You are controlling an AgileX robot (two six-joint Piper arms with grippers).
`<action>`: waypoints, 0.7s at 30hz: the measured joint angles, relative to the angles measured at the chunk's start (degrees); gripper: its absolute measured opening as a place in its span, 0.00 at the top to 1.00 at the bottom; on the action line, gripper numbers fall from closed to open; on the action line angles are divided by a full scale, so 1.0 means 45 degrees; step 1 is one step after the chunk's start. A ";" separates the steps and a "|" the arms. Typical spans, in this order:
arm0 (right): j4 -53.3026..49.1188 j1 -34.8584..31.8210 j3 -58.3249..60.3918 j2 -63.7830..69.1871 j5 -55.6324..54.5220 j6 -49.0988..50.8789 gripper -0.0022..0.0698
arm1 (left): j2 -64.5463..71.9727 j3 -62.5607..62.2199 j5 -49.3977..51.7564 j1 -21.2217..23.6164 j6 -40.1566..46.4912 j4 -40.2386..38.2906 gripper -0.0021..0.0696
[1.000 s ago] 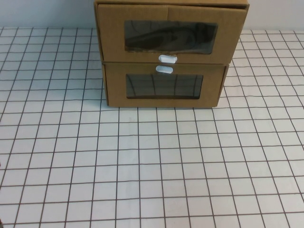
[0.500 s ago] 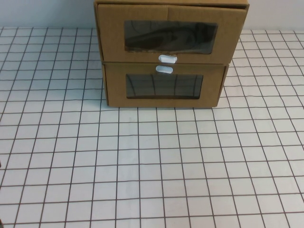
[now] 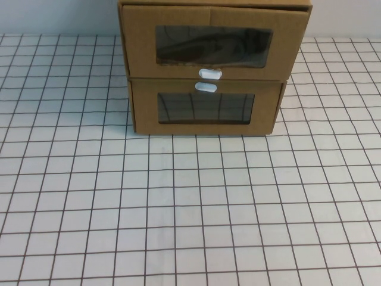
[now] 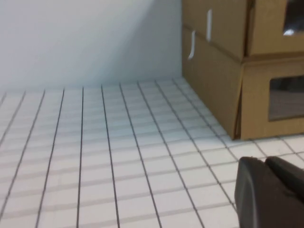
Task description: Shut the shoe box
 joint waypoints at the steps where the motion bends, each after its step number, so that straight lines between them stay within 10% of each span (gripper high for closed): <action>1: 0.0000 0.0000 0.0000 0.0000 0.0000 0.0000 0.99 | -0.0233 0.0280 0.0052 0.0025 -0.0728 0.0446 0.98; 6: 0.0000 0.0000 0.0000 0.0000 0.0137 0.0000 0.99 | -0.0692 0.1208 0.0901 0.0201 -0.3552 0.2264 0.98; 21: 0.0000 0.0000 0.0000 0.0000 0.0516 0.0000 0.99 | -0.0701 0.1234 0.2503 0.0516 -0.3997 0.2558 0.98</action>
